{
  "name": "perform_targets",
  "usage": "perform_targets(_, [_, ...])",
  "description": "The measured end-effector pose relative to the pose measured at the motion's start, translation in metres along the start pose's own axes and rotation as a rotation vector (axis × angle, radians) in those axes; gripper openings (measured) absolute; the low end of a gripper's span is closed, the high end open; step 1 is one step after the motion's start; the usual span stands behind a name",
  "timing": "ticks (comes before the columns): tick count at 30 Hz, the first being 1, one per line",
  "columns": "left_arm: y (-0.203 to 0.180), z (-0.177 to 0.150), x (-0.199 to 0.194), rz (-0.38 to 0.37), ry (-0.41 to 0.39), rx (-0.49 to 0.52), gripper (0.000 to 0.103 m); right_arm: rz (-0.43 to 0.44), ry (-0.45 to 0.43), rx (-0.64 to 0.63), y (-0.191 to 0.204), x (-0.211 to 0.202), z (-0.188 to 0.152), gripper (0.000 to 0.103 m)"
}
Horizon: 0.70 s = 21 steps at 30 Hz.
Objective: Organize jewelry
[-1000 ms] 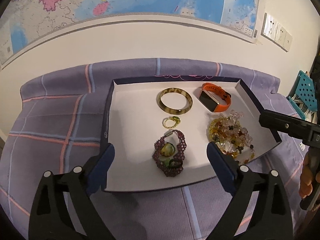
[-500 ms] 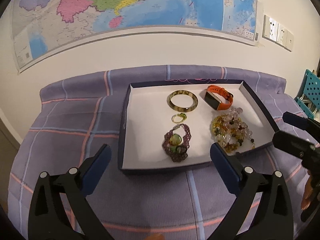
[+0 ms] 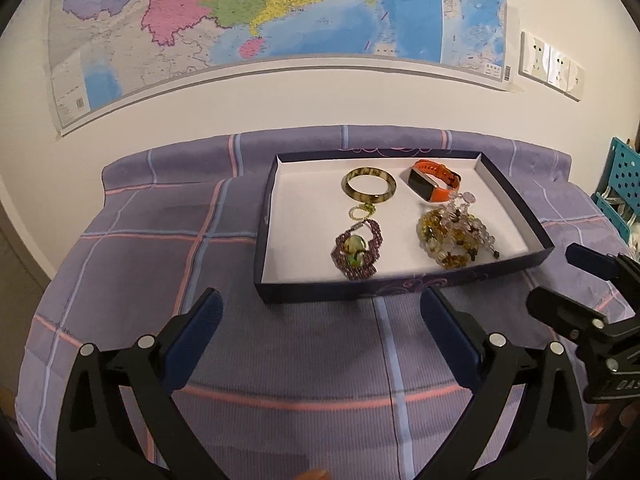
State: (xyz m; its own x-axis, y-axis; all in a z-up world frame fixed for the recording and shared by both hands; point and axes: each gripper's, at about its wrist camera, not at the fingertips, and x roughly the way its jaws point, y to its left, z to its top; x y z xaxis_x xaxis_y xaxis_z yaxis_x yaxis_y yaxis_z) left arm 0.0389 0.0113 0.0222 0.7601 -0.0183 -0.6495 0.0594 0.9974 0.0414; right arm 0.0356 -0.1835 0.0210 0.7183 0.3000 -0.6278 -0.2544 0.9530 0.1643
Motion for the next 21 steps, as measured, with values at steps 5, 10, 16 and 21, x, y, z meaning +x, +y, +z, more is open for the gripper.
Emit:
perform_targets(5, [0.001,-0.008,-0.008,0.007,0.001,-0.006,0.097,-0.009,0.004,0.008,0.004,-0.003,-0.007,0.096])
perform_targets(10, [0.002,-0.013,-0.012,0.003,0.003,-0.008,0.097,-0.01,0.004,0.006,0.007,-0.006,-0.01,0.096])
perform_targets(16, [0.0,-0.016,-0.015,0.004,0.0,-0.003,0.097,-0.012,0.012,0.003,0.009,-0.008,-0.015,0.096])
perform_targets(21, [-0.001,-0.018,-0.017,0.005,0.0,-0.003,0.097,-0.006,0.013,0.009,0.009,-0.01,-0.017,0.096])
